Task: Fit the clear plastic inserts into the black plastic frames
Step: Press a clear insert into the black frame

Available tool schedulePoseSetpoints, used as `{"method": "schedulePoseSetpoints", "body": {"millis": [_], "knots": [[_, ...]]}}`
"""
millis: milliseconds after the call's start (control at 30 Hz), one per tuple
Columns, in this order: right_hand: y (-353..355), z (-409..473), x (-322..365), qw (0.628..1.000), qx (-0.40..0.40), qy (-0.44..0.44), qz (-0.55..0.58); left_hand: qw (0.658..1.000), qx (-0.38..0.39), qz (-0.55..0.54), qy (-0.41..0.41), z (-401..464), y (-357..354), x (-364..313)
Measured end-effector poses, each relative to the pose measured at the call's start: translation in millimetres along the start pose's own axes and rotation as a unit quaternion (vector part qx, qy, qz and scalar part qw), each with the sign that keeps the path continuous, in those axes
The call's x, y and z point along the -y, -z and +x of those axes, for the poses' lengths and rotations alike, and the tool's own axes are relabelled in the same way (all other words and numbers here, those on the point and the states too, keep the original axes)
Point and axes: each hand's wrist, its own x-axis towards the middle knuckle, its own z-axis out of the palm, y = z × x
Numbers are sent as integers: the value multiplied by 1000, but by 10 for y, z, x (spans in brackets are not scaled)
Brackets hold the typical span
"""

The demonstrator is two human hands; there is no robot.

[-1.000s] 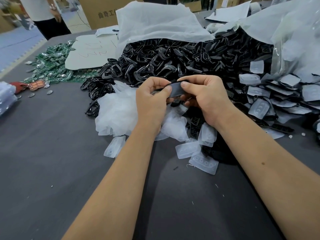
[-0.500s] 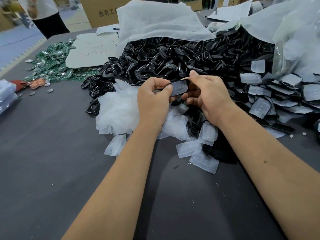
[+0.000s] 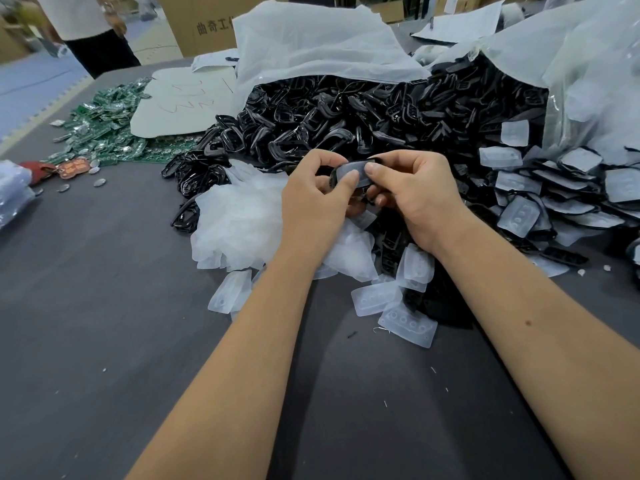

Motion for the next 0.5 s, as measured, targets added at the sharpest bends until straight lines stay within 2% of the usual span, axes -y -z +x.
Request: {"method": "schedulePoseSetpoints", "body": {"millis": [500], "knots": [[0, 25, -16, 1000, 8, 10, -11, 998, -23, -41, 35, 31, -9, 30]]}}
